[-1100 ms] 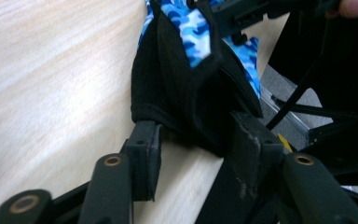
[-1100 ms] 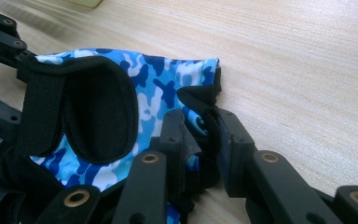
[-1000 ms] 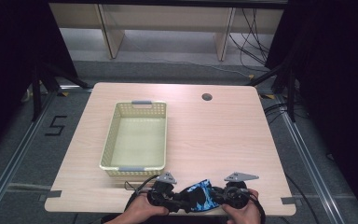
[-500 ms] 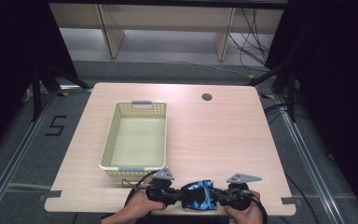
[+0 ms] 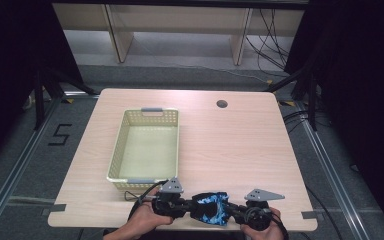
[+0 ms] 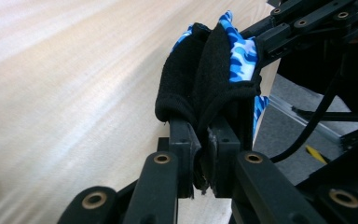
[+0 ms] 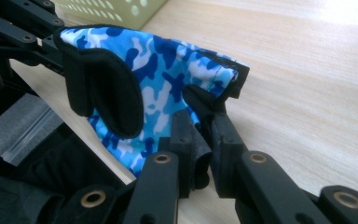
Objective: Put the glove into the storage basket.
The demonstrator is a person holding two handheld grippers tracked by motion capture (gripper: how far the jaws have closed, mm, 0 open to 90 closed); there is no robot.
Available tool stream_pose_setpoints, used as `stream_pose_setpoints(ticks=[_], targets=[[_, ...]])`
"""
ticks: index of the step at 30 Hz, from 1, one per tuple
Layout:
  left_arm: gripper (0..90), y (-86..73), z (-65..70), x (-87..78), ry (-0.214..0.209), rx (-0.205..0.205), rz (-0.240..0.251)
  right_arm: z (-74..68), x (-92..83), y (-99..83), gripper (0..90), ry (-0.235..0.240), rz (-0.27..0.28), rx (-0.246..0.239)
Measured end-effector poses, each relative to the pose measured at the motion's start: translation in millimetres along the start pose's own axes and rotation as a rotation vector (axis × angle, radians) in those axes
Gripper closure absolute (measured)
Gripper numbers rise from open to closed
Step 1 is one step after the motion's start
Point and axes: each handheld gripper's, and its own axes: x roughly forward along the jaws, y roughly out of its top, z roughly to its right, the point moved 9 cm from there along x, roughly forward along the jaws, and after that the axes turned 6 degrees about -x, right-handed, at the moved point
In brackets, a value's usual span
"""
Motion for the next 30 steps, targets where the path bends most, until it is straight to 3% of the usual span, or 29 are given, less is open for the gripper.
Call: stream_pose_setpoints(ticks=[1,3,4,5,6,7,8,9,10,11,15,16,18,19,21,22,24,25,26,27,28,29,30], targets=[[82.3,0.0,0.0,0.0,0.000,0.000,0.000,2.5,-0.8,1.7,81.9,0.000,0.009,-0.035],[82.2,2.0,2.7,-2.4,-0.015,-0.019,0.011,0.5,-1.7,3.4,81.9,0.012,0.020,-0.032],[82.1,3.0,2.9,-3.1,-0.019,-0.023,0.019,1.3,-3.4,4.5,81.9,-0.004,0.026,-0.041],[82.1,2.2,0.9,-4.9,-0.006,-0.009,0.007,-0.4,-4.1,5.6,81.9,-0.006,0.033,-0.041],[82.1,3.8,3.8,-5.4,-0.013,-0.034,0.029,-0.9,-5.1,7.0,81.9,-0.004,0.036,-0.055],[82.1,4.1,3.1,-8.1,-0.011,-0.016,0.025,-4.4,-6.4,8.0,81.9,-0.012,0.032,-0.033],[82.1,4.7,3.6,-9.9,-0.010,-0.027,0.030,-6.0,-6.0,10.5,81.9,0.004,0.047,-0.046],[82.1,5.6,1.9,-12.6,-0.010,0.000,0.027,-8.9,-8.1,10.8,81.9,-0.003,0.033,-0.024],[82.1,6.6,4.1,-14.1,-0.016,-0.031,0.040,-7.5,-7.7,13.4,81.9,-0.003,0.049,-0.064],[82.1,6.9,3.9,-16.4,-0.013,-0.027,0.040,-11.4,-9.0,13.3,81.9,-0.002,0.038,-0.026],[82.0,6.9,3.6,-22.8,-0.013,-0.011,0.047,-12.8,-6.5,20.5,81.9,0.007,0.076,-0.082],[81.9,6.5,3.5,-24.1,-0.015,-0.018,0.046,-17.3,-6.7,19.8,81.9,0.021,0.056,-0.047],[81.9,7.0,1.4,-26.3,-0.010,-0.032,0.053,-14.9,-7.6,22.9,81.9,-0.001,0.059,-0.095],[81.9,7.2,0.1,-27.3,-0.020,-0.025,0.052,-18.2,-5.9,23.6,81.9,0.024,0.057,-0.080],[81.8,8.4,-1.3,-30.3,-0.012,-0.027,0.053,-22.1,-6.6,25.2,81.9,0.022,0.047,-0.057],[81.8,9.5,-0.6,-31.1,-0.015,-0.035,0.062,-19.3,-5.6,29.0,81.9,0.007,0.074,-0.097],[81.8,10.6,-1.4,-34.4,-0.014,-0.017,0.053,-23.1,-6.6,29.9,81.9,0.016,0.051,-0.066],[81.7,11.6,-1.2,-34.8,-0.011,-0.019,0.058,-21.6,-4.3,33.5,81.9,0.017,0.082,-0.093],[81.6,12.8,-1.6,-36.1,-0.006,-0.011,0.058,-24.0,-5.7,32.6,81.9,0.021,0.056,-0.064],[81.6,14.3,-0.5,-36.7,-0.008,-0.020,0.065,-19.7,-4.8,35.0,81.9,0.009,0.066,-0.116],[81.6,15.0,-1.1,-38.3,-0.004,-0.006,0.059,-23.6,-5.0,34.7,81.9,0.018,0.057,-0.069],[81.7,15.8,-0.3,-39.4,0.002,-0.027,0.063,-21.3,-4.4,37.1,81.9,0.015,0.071,-0.100],[81.7,17.0,-1.2,-41.4,0.000,-0.004,0.059,-21.1,-5.1,39.0,81.9,0.014,0.076,-0.105]])
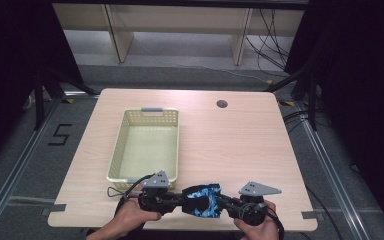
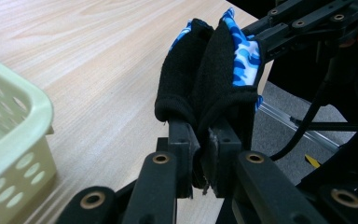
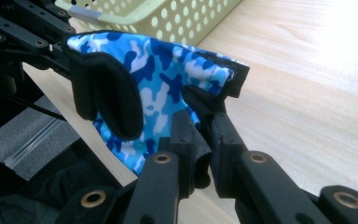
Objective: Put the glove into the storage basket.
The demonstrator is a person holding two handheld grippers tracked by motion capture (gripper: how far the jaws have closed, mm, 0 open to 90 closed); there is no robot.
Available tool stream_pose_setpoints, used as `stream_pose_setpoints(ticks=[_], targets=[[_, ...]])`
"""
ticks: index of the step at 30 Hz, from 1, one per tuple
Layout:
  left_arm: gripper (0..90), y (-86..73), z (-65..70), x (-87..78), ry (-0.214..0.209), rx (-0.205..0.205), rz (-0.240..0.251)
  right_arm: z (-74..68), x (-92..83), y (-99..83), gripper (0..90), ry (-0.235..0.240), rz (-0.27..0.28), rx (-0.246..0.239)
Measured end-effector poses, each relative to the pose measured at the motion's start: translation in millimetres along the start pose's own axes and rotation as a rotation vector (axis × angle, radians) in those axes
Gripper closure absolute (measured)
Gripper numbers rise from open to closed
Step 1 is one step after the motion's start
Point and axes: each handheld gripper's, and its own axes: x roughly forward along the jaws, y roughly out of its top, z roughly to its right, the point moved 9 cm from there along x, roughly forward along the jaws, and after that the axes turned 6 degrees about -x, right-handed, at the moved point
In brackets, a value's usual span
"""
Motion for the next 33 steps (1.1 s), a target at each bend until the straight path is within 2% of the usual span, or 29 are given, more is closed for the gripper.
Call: stream_pose_setpoints(ticks=[1,2,3,5,6,8,10,11,13,15,16,17,19,20,21,22,24,25,26,27,30,31,32,33], targets=[[81.7,0.9,-1.0,-1.7,0.009,-0.002,0.000,-2.0,-0.3,1.1,81.9,0.005,-0.001,0.011],[81.8,2.2,-0.7,-3.4,0.007,0.003,0.005,0.2,-0.7,3.2,81.9,-0.001,0.010,-0.016],[81.7,2.2,-0.7,-3.4,0.007,0.003,0.005,0.2,-0.7,3.2,81.9,-0.001,0.010,-0.016],[81.8,4.1,-1.2,-6.6,0.012,-0.007,0.009,-5.3,0.9,8.6,81.9,0.018,0.031,0.007],[81.8,6.8,-2.7,-10.1,0.023,-0.011,0.016,-5.2,0.8,10.1,81.9,0.022,0.027,-0.005],[81.8,8.3,-3.0,-11.8,0.014,-0.008,0.020,-6.7,0.1,11.9,81.9,0.020,0.024,0.004],[81.8,11.3,-5.5,-17.2,0.023,-0.005,0.021,-7.8,1.1,18.1,81.9,0.026,0.036,-0.010],[81.7,14.7,-7.1,-21.7,0.030,-0.002,0.028,-8.0,2.2,24.7,82.0,0.023,0.052,-0.036],[81.7,16.6,-9.1,-25.6,0.041,0.009,0.028,-9.9,2.7,26.8,82.0,0.031,0.051,-0.030],[81.7,19.3,-10.8,-30.5,0.048,-0.016,0.036,-16.0,4.9,36.4,82.0,0.039,0.053,-0.024],[81.7,20.2,-12.5,-32.8,0.044,-0.008,0.032,-16.0,4.9,36.4,82.0,0.039,0.053,-0.024],[81.7,23.0,-15.9,-37.7,0.050,0.001,0.036,-15.7,6.8,43.0,82.0,0.044,0.059,-0.058],[81.6,23.9,-17.4,-40.2,0.048,0.006,0.031,-15.8,7.3,45.3,82.0,0.036,0.058,-0.064],[81.6,26.4,-19.7,-45.1,0.050,-0.015,0.038,-19.5,9.7,51.2,82.0,0.045,0.051,-0.071],[81.6,27.5,-21.7,-47.6,0.054,-0.014,0.040,-21.3,10.2,54.5,82.0,0.041,0.052,-0.066],[81.5,28.4,-24.0,-50.5,0.067,-0.019,0.040,-21.4,10.9,57.8,82.0,0.042,0.047,-0.087],[81.4,30.0,-26.2,-53.2,0.062,-0.015,0.045,-23.9,11.6,61.3,82.0,0.047,0.046,-0.083],[81.4,33.7,-30.5,-58.5,0.060,-0.014,0.062,-25.6,12.9,69.6,82.0,0.049,0.039,-0.099],[81.4,35.0,-33.1,-62.5,0.066,-0.020,0.059,-26.9,13.9,72.8,82.0,0.044,0.045,-0.089],[81.3,36.6,-35.5,-65.7,0.075,-0.021,0.066,-27.5,16.2,79.0,82.1,0.062,0.054,-0.116],[80.7,39.7,-42.5,-72.0,0.093,-0.019,0.067,-30.7,18.8,88.5,82.1,0.054,0.034,-0.119],[80.7,41.2,-45.2,-73.2,0.093,-0.024,0.075,-29.3,22.5,93.4,82.2,0.055,0.051,-0.151],[80.7,42.3,-47.7,-75.8,0.100,-0.032,0.072,-29.3,23.9,95.6,82.2,0.050,0.032,-0.152],[80.8,43.7,-50.6,-78.3,0.104,-0.032,0.072,-30.0,27.1,99.0,82.2,0.050,0.037,-0.152]])
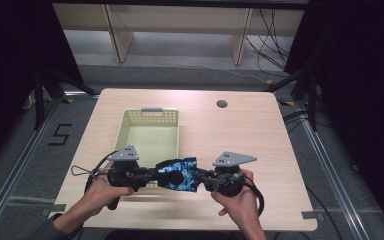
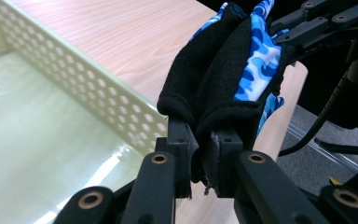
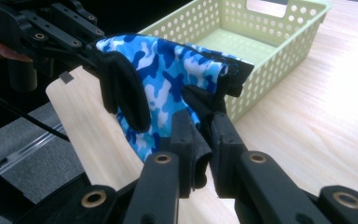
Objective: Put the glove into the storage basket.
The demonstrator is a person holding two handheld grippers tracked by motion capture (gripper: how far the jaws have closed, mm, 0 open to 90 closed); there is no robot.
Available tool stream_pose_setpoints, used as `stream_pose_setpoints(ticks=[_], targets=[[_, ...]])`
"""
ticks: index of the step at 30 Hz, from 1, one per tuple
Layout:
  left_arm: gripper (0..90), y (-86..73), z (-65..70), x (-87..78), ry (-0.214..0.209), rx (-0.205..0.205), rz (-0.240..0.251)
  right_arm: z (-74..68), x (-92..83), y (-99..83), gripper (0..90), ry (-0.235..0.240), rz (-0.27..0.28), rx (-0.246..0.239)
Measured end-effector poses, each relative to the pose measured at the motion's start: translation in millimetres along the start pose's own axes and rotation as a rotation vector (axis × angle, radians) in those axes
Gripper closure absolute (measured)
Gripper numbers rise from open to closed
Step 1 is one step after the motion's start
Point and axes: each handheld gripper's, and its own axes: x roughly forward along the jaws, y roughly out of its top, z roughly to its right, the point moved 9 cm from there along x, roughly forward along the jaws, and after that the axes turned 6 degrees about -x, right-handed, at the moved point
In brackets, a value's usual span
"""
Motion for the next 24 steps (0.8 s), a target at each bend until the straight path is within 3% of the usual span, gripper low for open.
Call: stream_pose_setpoints(ticks=[5,7,8,16,24], targets=[[80.8,8.4,-15.4,-9.9,0.036,-0.014,0.019,0.4,12.3,14.9,82.5,0.035,-0.010,0.017],[80.9,8.9,-22.2,-13.5,0.040,-0.019,0.004,1.2,18.7,20.8,82.5,0.043,-0.011,0.007],[80.9,9.2,-25.4,-14.9,0.044,-0.023,0.000,3.0,22.0,23.2,82.5,0.034,-0.016,-0.013],[80.8,10.4,-51.0,-27.1,0.087,-0.060,-0.001,2.3,50.4,38.6,82.8,0.056,-0.042,0.003],[80.7,-1.3,-79.5,-36.6,0.150,-0.094,-0.031,0.1,83.2,47.2,82.8,0.082,-0.091,0.004]])
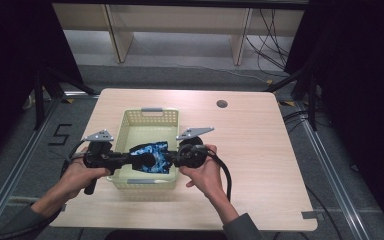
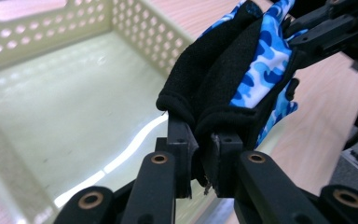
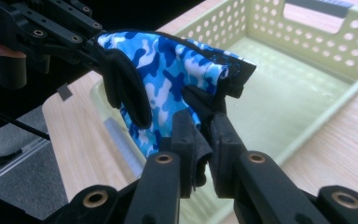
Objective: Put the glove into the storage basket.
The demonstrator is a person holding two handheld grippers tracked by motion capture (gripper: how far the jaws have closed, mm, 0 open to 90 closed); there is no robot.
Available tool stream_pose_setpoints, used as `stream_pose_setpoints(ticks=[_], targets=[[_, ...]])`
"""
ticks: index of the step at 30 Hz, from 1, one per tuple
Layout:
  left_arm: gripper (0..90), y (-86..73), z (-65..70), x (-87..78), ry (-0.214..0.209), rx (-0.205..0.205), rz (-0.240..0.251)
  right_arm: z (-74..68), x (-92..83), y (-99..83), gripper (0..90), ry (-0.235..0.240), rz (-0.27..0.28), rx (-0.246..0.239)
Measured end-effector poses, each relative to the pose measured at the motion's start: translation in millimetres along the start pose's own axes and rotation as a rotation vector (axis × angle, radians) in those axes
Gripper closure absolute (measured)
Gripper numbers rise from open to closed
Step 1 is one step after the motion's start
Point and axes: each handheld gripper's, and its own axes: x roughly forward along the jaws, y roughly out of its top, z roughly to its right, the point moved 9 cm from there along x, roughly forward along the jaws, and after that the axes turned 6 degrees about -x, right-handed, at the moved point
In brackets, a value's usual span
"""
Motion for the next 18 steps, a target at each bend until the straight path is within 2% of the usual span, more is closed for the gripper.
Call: stream_pose_setpoints(ticks=[1,9,12,15,18], targets=[[80.7,-1.3,-2.8,0.3,0.004,-0.005,-0.002,1.6,5.7,0.4,82.8,-0.006,-0.010,-0.017],[80.5,-17.5,-27.7,11.1,0.033,-0.046,-0.062,6.4,42.0,-8.8,83.4,-0.025,-0.082,0.002],[80.4,-20.8,-31.9,14.6,0.044,-0.048,-0.077,9.3,50.1,-14.5,83.7,-0.030,-0.116,0.011],[80.3,-23.2,-32.4,18.1,0.037,-0.056,-0.079,12.0,56.2,-17.4,83.9,-0.038,-0.130,0.021],[79.9,-27.8,-33.8,20.2,0.040,-0.052,-0.112,13.5,60.7,-20.1,83.9,-0.047,-0.153,0.006]])
